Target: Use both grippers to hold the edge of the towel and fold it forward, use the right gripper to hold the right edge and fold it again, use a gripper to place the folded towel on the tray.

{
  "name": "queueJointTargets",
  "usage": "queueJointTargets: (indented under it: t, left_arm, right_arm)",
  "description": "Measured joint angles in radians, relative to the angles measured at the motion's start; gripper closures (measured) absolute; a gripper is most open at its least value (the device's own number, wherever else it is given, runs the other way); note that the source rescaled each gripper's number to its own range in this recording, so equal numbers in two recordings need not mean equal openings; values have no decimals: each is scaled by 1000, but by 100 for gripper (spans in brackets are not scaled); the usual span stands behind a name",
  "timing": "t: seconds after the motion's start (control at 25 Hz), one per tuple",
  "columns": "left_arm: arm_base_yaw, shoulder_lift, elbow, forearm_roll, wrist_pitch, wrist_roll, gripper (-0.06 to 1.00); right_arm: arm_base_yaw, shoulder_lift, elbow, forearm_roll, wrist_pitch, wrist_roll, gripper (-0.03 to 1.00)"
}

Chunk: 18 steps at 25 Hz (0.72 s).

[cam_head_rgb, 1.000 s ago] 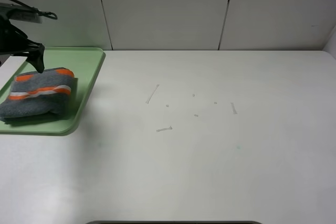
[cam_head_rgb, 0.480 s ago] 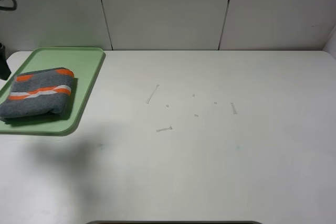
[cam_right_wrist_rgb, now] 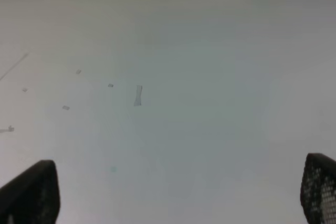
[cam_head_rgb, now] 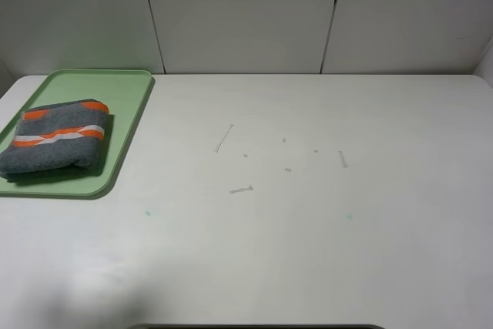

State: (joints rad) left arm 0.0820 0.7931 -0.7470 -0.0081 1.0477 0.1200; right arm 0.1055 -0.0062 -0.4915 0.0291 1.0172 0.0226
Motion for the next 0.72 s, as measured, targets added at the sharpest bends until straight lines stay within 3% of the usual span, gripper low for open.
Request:
queueJointTargets:
  t: [0.2,0.44,0.72]
  left_arm:
    - [0,-176,119,-41,36,0,-6]
    - [0,-353,232,-43,7,3,-6]
    - [0,-528,249,-71,8,37,-6]
  right_arm:
    - [0,0,0,0,0,0,-3]
    - [0,0,0,0,0,0,-3]
    - [0,0,0,0,1,0,-3]
